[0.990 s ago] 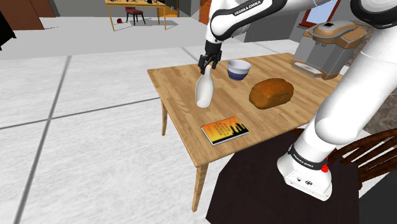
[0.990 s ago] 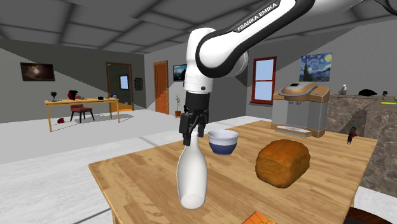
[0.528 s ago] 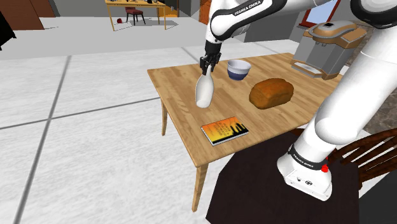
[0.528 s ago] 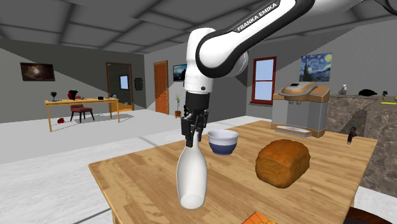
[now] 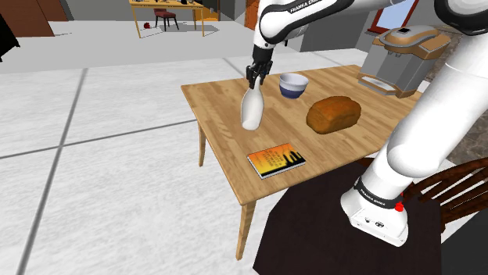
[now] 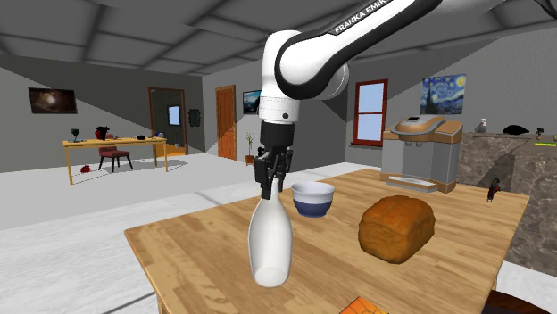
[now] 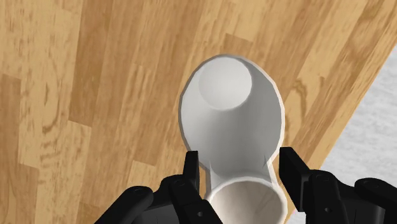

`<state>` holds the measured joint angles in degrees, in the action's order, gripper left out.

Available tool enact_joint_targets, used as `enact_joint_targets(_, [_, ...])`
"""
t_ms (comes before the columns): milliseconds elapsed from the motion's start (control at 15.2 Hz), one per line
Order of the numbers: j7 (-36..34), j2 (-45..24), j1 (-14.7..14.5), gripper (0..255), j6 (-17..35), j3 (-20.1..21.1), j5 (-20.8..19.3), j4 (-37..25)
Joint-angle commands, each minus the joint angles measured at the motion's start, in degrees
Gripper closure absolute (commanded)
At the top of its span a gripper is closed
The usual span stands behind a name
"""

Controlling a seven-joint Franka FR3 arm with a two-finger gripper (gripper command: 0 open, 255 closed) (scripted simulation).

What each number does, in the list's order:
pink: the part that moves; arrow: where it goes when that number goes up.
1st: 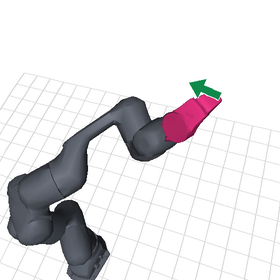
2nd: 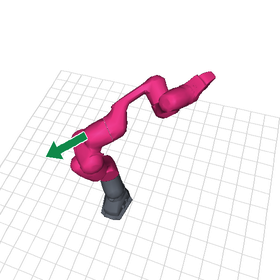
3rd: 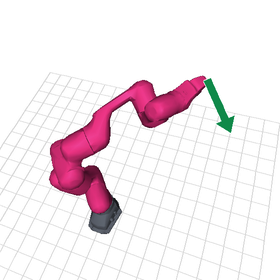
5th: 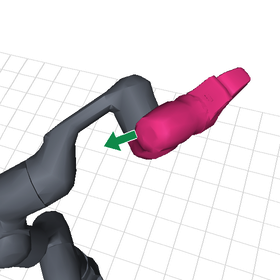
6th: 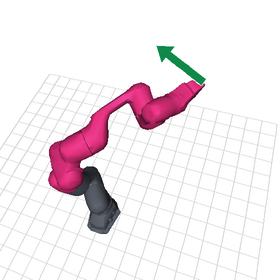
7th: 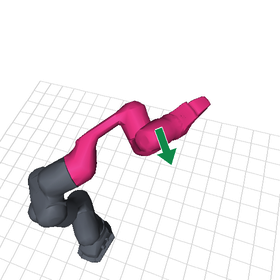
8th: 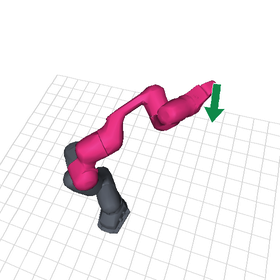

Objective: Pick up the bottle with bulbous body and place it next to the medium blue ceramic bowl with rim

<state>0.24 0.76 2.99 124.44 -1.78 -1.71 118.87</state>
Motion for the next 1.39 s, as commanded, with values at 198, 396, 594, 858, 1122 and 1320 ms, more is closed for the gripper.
enact_joint_targets(198, [0.0,1.1,-0.1,255,-3.7,0.1,0.0,-2.6])
enact_joint_targets(396, [0.0,1.6,-0.1,255,-5.9,0.1,0.0,-4.4])
enact_joint_targets(594, [0.1,2.0,-0.1,255,-8.2,0.1,0.1,-6.2])
enact_joint_targets(858, [0.2,2.4,-0.1,255,-11.2,0.1,0.1,-8.8])
enact_joint_targets(1122, [0.2,2.6,-0.1,255,-14.3,0.1,0.1,-11.7])
enact_joint_targets(1320, [0.3,2.7,-0.1,255,-16.6,0.1,0.1,-13.9])
